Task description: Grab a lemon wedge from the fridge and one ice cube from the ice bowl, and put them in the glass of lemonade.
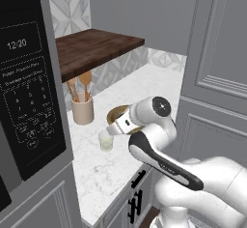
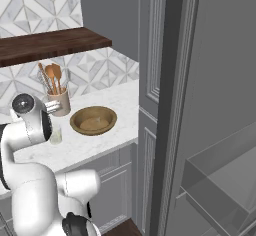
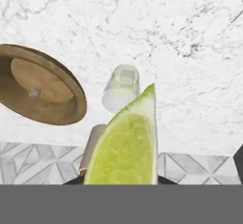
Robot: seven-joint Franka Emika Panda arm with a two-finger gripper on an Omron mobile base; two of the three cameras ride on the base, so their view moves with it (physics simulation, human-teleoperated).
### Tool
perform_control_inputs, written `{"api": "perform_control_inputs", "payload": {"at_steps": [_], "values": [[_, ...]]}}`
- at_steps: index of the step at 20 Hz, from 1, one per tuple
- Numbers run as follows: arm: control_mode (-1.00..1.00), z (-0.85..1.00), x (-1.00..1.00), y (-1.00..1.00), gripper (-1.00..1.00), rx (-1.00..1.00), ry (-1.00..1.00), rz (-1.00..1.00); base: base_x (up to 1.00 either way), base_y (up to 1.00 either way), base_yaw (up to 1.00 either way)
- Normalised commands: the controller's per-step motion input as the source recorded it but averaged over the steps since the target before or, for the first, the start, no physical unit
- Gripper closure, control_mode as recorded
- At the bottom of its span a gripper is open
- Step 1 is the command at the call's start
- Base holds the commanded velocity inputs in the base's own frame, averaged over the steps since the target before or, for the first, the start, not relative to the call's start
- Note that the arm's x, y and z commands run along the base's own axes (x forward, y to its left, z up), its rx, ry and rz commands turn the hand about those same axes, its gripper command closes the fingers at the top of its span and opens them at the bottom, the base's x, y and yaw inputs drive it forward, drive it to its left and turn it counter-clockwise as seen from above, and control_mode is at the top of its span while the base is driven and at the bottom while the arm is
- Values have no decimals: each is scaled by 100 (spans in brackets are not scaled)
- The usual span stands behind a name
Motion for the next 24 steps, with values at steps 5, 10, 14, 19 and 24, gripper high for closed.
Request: {"api": "perform_control_inputs", "payload": {"at_steps": [5, 10, 14, 19, 24], "values": [[-100, -38, 23, 33, 100, 0, 3, 0, 0, 0, 0], [-100, -23, 23, 16, 100, 0, -2, 0, 0, 0, 0], [-100, -22, 29, 0, 100, 0, -6, 2, 0, 0, 0], [-100, -18, 35, 0, 100, 0, -1, 2, 0, 0, 0], [-100, -11, 40, 3, 100, 0, 0, 0, 0, 0, 0]]}}
